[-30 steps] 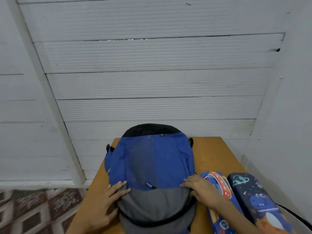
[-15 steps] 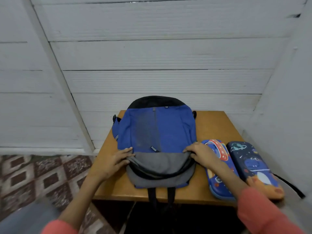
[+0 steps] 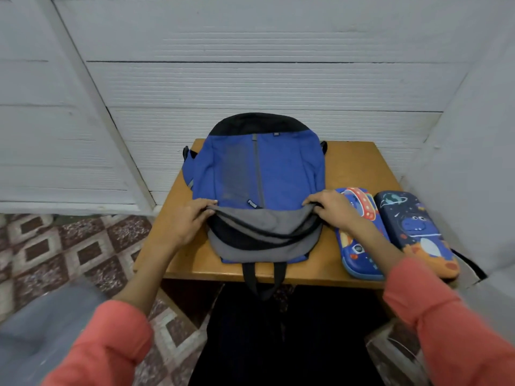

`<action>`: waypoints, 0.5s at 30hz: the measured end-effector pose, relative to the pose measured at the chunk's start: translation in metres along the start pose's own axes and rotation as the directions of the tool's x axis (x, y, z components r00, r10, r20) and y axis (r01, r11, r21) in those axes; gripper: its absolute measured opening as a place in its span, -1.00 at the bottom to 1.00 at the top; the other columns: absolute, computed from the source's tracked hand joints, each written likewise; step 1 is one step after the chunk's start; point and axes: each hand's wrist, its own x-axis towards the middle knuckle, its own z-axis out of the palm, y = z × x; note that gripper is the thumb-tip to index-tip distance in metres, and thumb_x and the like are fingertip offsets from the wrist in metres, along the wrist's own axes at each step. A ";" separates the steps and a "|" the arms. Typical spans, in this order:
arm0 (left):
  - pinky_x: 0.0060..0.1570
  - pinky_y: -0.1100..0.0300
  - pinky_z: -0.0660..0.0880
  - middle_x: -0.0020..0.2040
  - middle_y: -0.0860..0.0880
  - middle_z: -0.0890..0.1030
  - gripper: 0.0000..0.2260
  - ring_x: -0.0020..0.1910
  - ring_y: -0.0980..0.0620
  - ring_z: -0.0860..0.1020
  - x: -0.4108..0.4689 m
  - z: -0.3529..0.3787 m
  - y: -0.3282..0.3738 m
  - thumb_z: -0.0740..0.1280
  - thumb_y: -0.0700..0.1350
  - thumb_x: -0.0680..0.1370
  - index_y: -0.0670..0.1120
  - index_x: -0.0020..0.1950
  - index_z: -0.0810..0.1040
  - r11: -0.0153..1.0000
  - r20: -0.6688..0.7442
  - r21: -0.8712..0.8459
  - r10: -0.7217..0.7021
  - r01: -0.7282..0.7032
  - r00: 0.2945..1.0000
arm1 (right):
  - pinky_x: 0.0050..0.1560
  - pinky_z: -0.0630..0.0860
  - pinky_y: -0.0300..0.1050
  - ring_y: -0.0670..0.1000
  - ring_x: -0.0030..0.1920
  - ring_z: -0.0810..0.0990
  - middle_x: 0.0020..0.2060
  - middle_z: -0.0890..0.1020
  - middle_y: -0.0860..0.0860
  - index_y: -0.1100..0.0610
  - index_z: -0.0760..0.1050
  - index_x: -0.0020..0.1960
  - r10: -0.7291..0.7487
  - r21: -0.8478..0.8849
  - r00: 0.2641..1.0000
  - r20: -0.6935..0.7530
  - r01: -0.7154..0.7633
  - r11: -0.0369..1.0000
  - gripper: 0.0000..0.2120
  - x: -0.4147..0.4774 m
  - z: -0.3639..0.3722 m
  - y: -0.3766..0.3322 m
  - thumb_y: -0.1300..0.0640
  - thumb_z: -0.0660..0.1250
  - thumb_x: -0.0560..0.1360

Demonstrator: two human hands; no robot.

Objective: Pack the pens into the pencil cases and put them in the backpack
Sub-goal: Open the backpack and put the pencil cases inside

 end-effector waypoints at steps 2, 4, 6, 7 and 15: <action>-0.07 -0.09 0.47 -0.19 0.01 0.57 -0.75 -0.16 0.02 0.53 0.008 -0.008 -0.002 0.16 0.14 0.62 0.06 -0.07 0.55 1.000 -0.039 -0.025 0.002 -0.003 0.999 | 0.00 0.49 -0.05 0.04 -0.02 0.59 -0.04 0.68 0.07 0.19 0.62 0.04 -0.005 0.101 0.999 0.044 0.000 0.995 -0.79 0.006 -0.011 0.001 0.34 0.26 0.50; -0.17 -0.18 0.43 -0.30 -0.09 0.45 -0.62 -0.26 -0.03 0.47 0.019 -0.016 -0.006 0.15 0.25 0.59 -0.03 -0.18 0.45 0.990 -0.097 -0.138 -0.040 0.027 0.994 | -0.24 0.39 -0.20 -0.03 -0.26 0.50 -0.23 0.61 0.17 0.36 0.56 -0.03 0.020 0.213 0.997 0.078 -0.037 0.976 -0.87 0.011 -0.029 -0.001 0.31 0.25 0.56; -0.24 -0.12 0.41 -0.28 -0.27 0.42 -0.50 -0.30 -0.04 0.42 0.036 -0.021 -0.010 0.18 0.25 0.57 -0.22 -0.16 0.43 0.964 -0.137 -0.253 -0.118 0.081 0.984 | -0.39 0.27 -0.32 -0.12 -0.40 0.35 -0.34 0.48 0.16 0.44 0.51 -0.07 0.072 0.364 0.995 0.072 -0.093 0.927 -0.83 0.016 -0.049 -0.008 0.32 0.24 0.58; -0.27 -0.07 0.39 -0.29 -0.30 0.42 -0.46 -0.31 -0.04 0.40 0.045 -0.024 -0.009 0.19 0.25 0.55 -0.28 -0.15 0.42 0.953 -0.157 -0.285 -0.154 0.105 0.976 | -0.41 0.26 -0.37 -0.17 -0.44 0.34 -0.37 0.45 0.13 0.42 0.52 -0.10 0.088 0.434 0.995 0.054 -0.102 0.895 -0.85 0.020 -0.060 -0.014 0.33 0.26 0.57; -0.19 0.19 0.47 -0.05 -0.04 0.57 -0.90 -0.10 -0.02 0.51 0.129 -0.041 0.014 0.39 -0.10 0.54 -0.08 -0.02 0.51 0.825 -0.220 -0.447 -0.476 0.346 0.851 | -0.63 0.11 -0.34 -0.13 -0.71 0.27 -0.68 0.43 -0.07 0.19 0.52 -0.19 0.503 0.727 0.863 0.048 -0.375 0.575 -0.90 0.087 -0.092 -0.019 0.23 0.41 0.48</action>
